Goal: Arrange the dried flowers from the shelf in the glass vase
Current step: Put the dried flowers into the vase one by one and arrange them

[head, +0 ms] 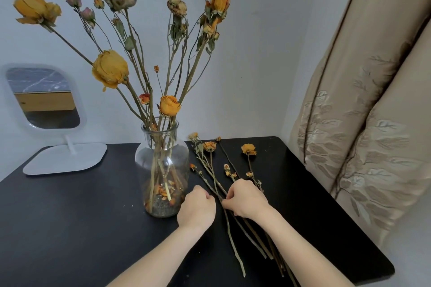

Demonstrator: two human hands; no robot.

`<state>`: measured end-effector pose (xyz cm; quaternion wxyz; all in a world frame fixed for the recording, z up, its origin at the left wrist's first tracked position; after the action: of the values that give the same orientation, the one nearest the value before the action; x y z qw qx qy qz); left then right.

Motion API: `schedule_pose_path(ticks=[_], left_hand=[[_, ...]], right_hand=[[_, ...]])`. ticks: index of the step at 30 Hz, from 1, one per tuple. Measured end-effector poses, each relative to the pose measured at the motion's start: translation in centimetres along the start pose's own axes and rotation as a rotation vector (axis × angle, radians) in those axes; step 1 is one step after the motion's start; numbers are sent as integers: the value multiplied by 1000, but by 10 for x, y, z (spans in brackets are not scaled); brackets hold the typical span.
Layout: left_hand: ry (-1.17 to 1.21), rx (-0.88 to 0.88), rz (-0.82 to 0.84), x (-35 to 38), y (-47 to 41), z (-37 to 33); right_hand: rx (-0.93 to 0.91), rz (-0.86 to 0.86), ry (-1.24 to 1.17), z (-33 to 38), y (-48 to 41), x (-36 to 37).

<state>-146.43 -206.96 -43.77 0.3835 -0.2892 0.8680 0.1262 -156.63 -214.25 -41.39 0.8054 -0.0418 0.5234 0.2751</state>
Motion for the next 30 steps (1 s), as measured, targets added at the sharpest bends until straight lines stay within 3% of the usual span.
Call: schedule_pose_path(ticks=[17, 23, 30], left_hand=[[-122, -70, 47, 19, -34, -24], [-41, -84, 58, 16, -34, -21], [40, 75, 58, 4, -18, -34]], right_hand=[[39, -193, -421, -34, 17, -52], [44, -213, -487, -36, 20, -55], [17, -318, -587, -36, 22, -66]])
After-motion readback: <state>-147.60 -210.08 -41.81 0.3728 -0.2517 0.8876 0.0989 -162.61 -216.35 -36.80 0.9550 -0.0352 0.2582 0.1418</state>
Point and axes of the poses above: each hand's wrist, its own y-axis away from the middle knuckle, its own x-axis out of the palm, z = x × y, the point moved 6 cm from there along -y, towards the middle knuckle, and after that the axes turned 5 degrees about x, right-handed, at the moved point
